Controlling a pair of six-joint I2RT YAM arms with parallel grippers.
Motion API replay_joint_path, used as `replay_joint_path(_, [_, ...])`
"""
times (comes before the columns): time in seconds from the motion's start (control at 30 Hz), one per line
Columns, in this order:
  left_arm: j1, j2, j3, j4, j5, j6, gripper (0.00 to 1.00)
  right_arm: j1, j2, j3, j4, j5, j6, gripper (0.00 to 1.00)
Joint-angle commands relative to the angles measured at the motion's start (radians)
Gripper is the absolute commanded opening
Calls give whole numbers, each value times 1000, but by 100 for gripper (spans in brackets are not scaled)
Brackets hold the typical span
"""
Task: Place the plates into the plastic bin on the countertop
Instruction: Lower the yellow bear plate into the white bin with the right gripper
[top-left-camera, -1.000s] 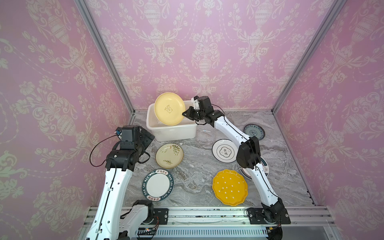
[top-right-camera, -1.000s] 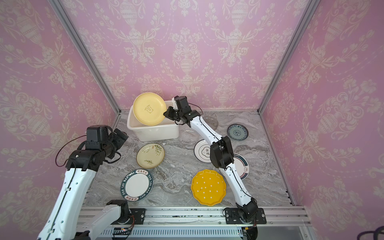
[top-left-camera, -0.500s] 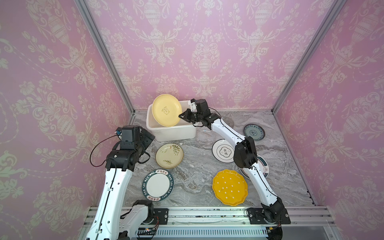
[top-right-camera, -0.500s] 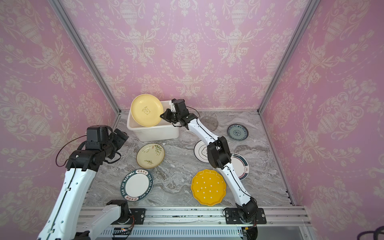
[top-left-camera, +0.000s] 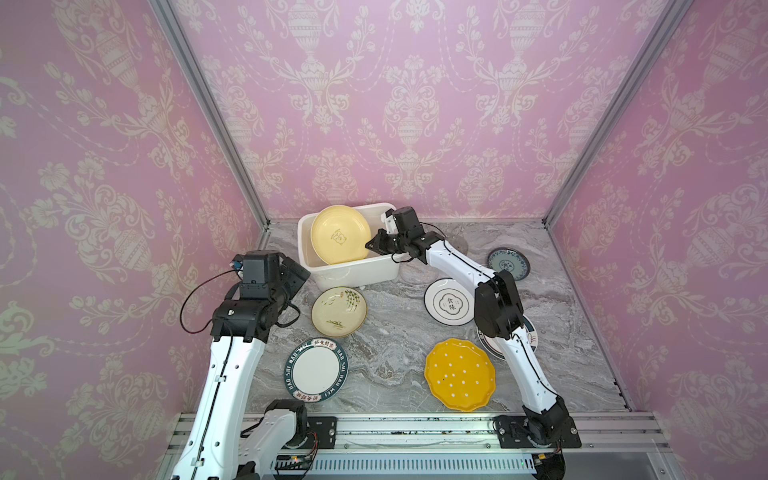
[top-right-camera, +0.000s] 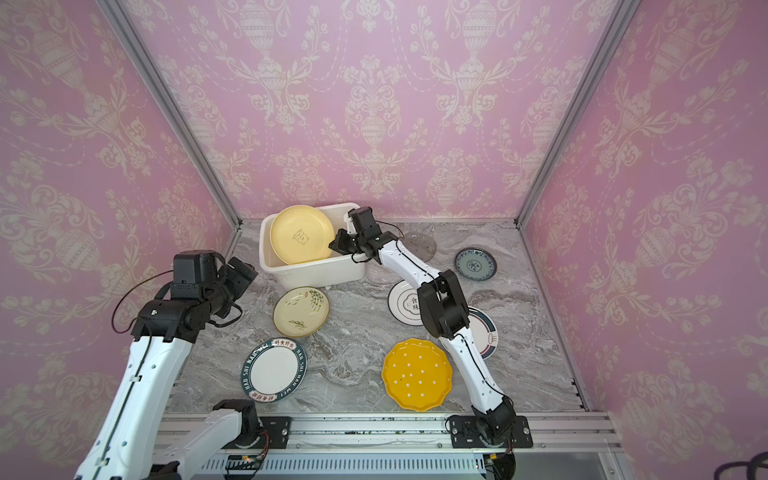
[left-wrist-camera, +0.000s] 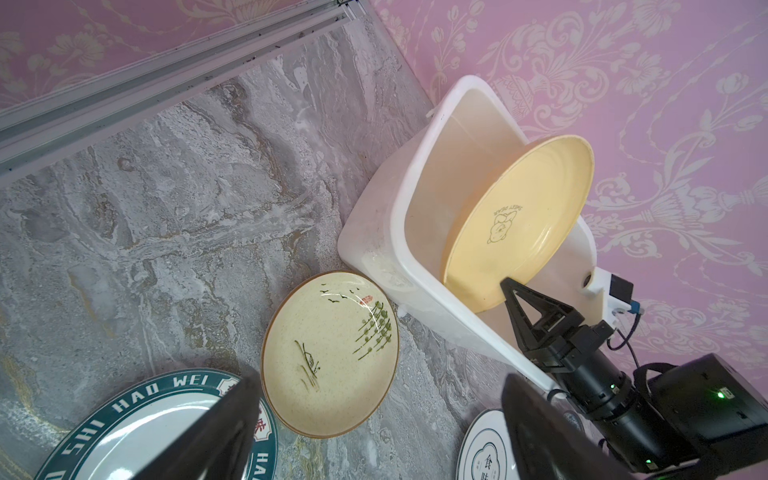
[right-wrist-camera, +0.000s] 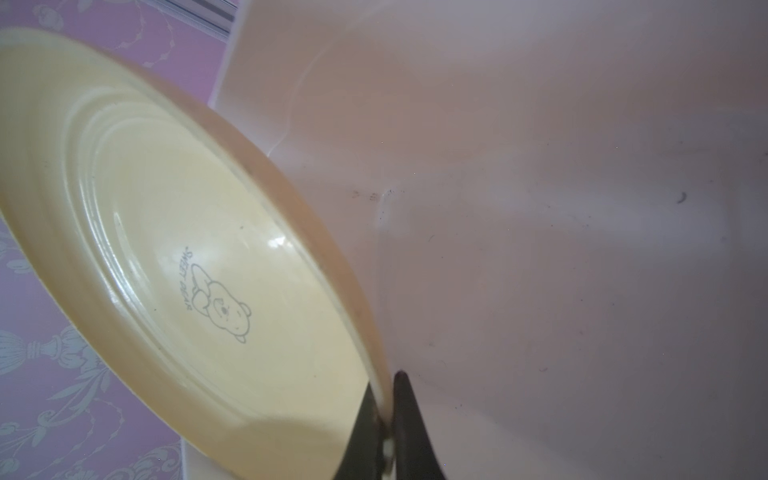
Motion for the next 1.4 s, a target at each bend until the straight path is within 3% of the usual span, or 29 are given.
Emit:
replay_joint_path(0.0, [-3,-22,-6,-7,18,-9,93,10,-95,-51,-12,20,-40,0])
replay_joint_path(0.13, [-2,-34,-6,-14,17,-3,93,21,-125,-69,-61,61,-48,0])
replay_joint_path(0.37, [-2,-43,-14,-18,20,-3,93,55,-104,55,-311,209,-81,0])
replay_joint_path(0.7, [-2,-41,-22,-29,20,4,93,70,17,228,-433,246,-100,0])
replay_joint_path(1.37, [-2,-2,-14,-39,31,16,94,72,162,315,-392,226,-161,0])
